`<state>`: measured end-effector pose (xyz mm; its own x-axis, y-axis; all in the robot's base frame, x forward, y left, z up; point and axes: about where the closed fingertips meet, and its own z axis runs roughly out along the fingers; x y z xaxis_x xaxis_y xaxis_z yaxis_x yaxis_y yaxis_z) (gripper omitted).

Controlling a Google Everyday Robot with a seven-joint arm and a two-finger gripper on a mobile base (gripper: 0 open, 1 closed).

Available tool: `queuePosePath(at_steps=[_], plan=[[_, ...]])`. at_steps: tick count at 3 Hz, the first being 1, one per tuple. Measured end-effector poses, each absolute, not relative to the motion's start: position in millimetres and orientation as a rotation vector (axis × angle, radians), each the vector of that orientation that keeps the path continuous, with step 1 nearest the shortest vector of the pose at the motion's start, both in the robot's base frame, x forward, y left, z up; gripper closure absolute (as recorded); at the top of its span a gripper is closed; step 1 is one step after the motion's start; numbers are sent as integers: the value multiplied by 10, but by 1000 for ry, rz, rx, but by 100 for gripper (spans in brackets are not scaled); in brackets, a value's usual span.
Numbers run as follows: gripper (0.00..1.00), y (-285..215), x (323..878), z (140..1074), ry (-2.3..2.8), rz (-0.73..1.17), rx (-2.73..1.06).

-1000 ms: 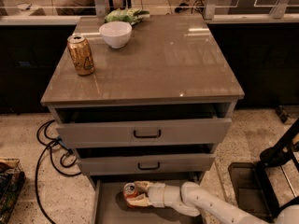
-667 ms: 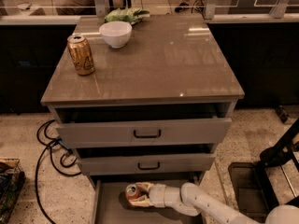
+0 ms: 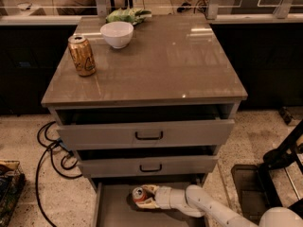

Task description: Place coke can into bottom drawer

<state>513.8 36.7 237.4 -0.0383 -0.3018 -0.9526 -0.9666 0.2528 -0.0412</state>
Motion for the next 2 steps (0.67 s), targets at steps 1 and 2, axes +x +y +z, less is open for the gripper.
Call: queuePosePath(at_steps=[1, 2], plan=[[100, 428, 5185, 2192, 1510, 884, -1198], [100, 501, 5216, 2005, 1490, 922, -1163]])
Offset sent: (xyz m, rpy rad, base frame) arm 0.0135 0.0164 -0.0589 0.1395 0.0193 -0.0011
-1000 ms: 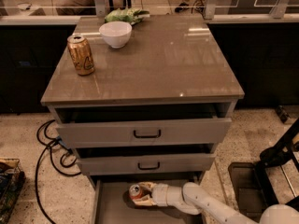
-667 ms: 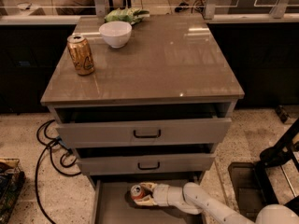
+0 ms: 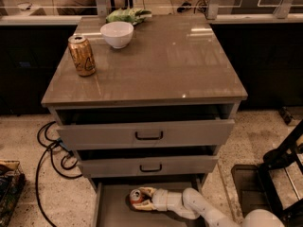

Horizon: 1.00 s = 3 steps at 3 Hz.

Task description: Place coke can into bottom drawer

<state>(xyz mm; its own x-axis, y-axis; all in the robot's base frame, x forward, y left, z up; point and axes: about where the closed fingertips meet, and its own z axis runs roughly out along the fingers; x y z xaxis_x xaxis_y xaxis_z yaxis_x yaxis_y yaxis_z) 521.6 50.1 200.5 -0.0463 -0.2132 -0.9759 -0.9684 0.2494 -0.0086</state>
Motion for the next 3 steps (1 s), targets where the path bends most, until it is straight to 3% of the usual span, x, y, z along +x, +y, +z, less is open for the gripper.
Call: queuePosePath(at_steps=[3], plan=[[100, 695, 5148, 1676, 1565, 905, -1209]])
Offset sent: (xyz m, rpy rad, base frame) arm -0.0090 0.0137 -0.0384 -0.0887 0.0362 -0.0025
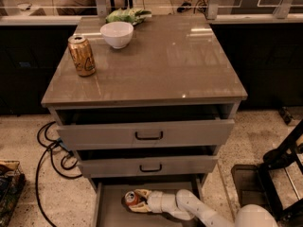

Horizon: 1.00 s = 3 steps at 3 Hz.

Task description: Place coke can into bottom drawer

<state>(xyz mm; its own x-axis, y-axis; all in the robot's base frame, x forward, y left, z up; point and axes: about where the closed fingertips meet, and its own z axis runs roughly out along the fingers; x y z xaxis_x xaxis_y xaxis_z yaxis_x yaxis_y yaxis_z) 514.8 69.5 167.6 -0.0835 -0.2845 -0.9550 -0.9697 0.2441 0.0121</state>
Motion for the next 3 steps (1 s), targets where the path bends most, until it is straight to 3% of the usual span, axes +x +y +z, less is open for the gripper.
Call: queuePosePath(at_steps=[3], plan=[[22, 751, 5120, 1674, 1563, 915, -1212]])
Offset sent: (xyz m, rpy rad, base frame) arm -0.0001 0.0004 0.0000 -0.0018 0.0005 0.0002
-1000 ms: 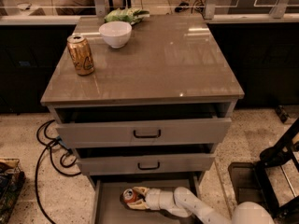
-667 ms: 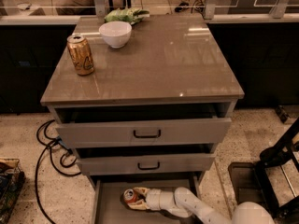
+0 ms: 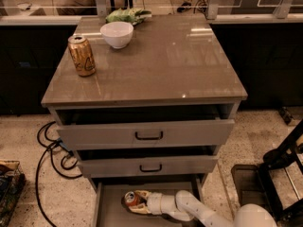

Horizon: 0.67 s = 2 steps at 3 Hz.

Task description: Place coke can into bottom drawer

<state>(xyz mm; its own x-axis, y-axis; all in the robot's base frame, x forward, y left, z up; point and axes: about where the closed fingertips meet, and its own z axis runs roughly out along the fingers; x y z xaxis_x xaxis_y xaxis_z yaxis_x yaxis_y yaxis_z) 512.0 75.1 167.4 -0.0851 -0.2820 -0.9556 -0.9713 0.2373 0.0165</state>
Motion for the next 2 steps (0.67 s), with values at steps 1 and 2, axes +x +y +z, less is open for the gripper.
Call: queuePosePath(at_steps=[1, 2], plan=[[0, 777, 5107, 1673, 1561, 919, -1212], [0, 778, 5106, 1673, 1561, 920, -1212]])
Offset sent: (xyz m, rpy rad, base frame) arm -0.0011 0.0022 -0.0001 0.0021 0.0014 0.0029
